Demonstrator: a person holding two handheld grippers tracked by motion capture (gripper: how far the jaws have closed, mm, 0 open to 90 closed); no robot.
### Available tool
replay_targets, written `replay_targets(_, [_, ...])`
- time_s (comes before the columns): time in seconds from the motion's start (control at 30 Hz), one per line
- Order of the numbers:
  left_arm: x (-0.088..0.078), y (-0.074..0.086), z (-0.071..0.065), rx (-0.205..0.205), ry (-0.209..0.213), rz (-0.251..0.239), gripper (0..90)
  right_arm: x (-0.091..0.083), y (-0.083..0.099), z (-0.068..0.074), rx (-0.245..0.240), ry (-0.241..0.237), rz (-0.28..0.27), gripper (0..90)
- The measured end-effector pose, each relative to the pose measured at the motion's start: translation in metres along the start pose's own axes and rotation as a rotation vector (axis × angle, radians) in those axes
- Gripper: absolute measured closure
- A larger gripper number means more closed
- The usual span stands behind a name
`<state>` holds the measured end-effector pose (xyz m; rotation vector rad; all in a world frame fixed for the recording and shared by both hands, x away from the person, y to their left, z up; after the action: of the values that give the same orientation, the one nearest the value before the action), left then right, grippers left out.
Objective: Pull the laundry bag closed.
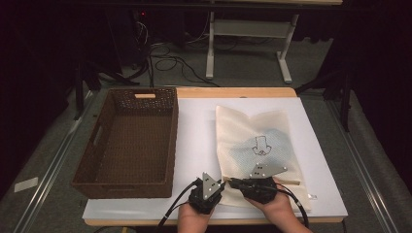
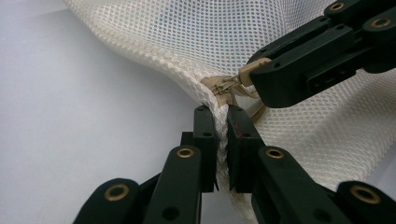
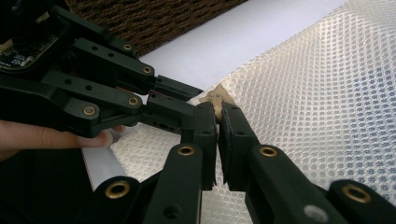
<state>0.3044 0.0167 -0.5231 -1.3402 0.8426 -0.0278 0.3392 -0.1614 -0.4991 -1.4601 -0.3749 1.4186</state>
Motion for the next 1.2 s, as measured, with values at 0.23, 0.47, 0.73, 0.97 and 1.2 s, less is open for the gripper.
replay_targets(0.23, [-0.001, -0.002, 0.004, -0.048, 0.034, -0.012, 77.7, -0.001, 0.001, 0.0, -0.002, 0.005, 0.004, 87.8])
replay_targets(0.47, [-0.001, -0.001, 0.009, -0.107, 0.072, -0.014, 79.1, 0.0, 0.002, 0.0, -0.006, 0.002, 0.008, 87.8])
replay_targets(0.73, [-0.002, -0.001, 0.008, -0.089, 0.053, -0.029, 84.4, 0.0, 0.004, 0.0, 0.005, 0.004, 0.007, 84.3])
replay_targets(0.97, [-0.001, -0.001, 0.002, -0.027, 0.013, -0.023, 84.4, 0.0, 0.002, -0.001, 0.004, 0.003, -0.01, 80.2])
replay_targets(1.2, [-0.001, -0.001, 0.002, -0.02, 0.01, -0.02, 84.2, -0.001, 0.001, 0.001, -0.003, 0.007, -0.002, 87.2])
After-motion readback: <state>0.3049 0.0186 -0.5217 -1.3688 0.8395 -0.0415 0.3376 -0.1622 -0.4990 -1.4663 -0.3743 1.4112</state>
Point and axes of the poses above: each handheld gripper's, and its own axes: x roughly forward along the jaws, y roughly out of its underside, z roughly to its left, the point moved 2 cm from there along x, roughly forward along the jaws, and after that the axes turned 6 degrees about -y, right-handed, at the moved point
